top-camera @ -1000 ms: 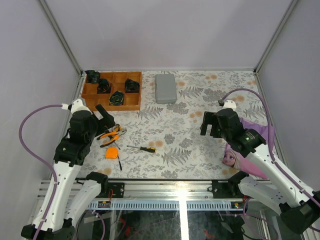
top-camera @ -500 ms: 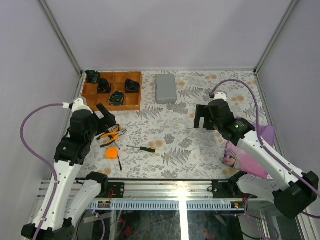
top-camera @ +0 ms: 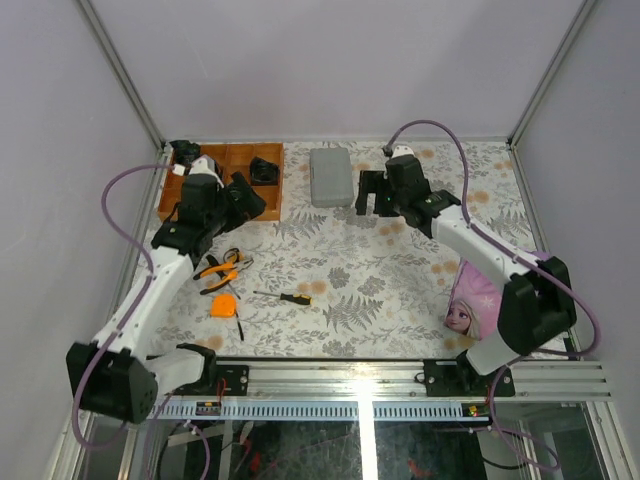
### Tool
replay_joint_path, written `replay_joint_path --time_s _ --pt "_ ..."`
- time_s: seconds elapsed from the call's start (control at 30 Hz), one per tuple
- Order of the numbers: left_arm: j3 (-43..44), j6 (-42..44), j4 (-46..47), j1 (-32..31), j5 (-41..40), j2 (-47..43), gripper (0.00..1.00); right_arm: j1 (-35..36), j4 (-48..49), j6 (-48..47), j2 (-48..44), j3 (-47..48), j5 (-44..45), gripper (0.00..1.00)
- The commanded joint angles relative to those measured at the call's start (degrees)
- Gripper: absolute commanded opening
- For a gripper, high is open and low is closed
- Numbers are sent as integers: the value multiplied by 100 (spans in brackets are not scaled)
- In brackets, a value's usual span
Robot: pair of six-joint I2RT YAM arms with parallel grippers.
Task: Sort the tools into containers
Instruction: Move the storage box to the center of the board.
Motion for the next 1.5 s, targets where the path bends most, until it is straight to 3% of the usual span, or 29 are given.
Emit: replay_joint_path --time_s 0.0,0.47,0.77,1.0,1.47 --pt "546 -96 1344 -189 257 779 100 -442 735 -33 506 547 -787 98" --pt "2248 13 2382 -473 554 3862 98 -1164 1625 665 2895 2220 -2399 89" --pt "3308 70 2563 -474 912 5343 94 -1201 1473 704 4031 3336 -2575 86" --pt "3854 54 2604 -474 1228 6076 88 -1203 1257 702 4670 3965 -2711 83" --pt "4142 -133 2867 -482 1883 6812 74 -1198 1314 688 5084 4242 -3312 77"
